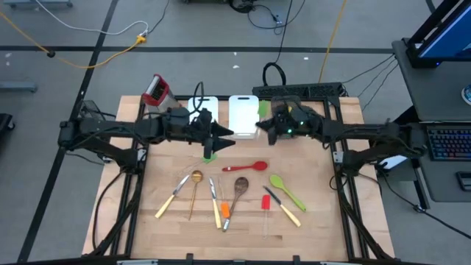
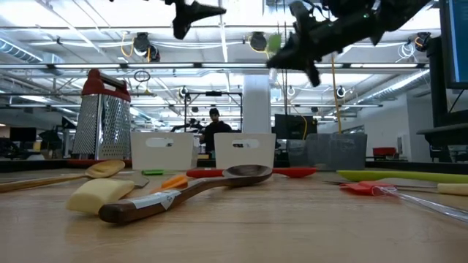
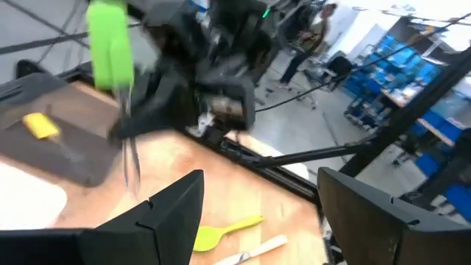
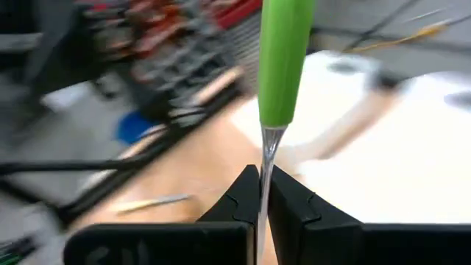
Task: Pick & Place Kitchen Items
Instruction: Put the green silicone spatula into the black bin
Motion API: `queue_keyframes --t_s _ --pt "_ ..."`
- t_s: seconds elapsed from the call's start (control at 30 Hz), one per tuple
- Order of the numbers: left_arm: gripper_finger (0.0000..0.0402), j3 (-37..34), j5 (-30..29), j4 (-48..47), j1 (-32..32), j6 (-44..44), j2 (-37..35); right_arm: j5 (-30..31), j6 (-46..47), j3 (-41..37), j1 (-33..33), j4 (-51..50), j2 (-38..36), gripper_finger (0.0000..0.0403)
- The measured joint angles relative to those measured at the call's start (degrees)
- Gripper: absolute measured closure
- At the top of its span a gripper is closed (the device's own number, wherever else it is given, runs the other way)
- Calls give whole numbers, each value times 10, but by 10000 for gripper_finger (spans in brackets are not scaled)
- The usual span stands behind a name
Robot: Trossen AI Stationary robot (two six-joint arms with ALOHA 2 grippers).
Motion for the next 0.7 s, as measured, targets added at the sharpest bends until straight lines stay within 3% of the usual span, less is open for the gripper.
queue_keyframes --t_s 0.1,0.23,0.5,0.7 --pt "133 0 -11 -14 1 -15 0 58 -35 0 -33 -89 -43 398" --pt "133 0 -12 -23 2 -22 4 120 -59 0 -79 -135 -74 398" --pt "133 0 -12 -35 -2 -22 5 118 -20 0 -164 -193 -54 398" --pt "133 0 -12 -32 -1 -6 5 117 -4 0 -186 -241 -18 398"
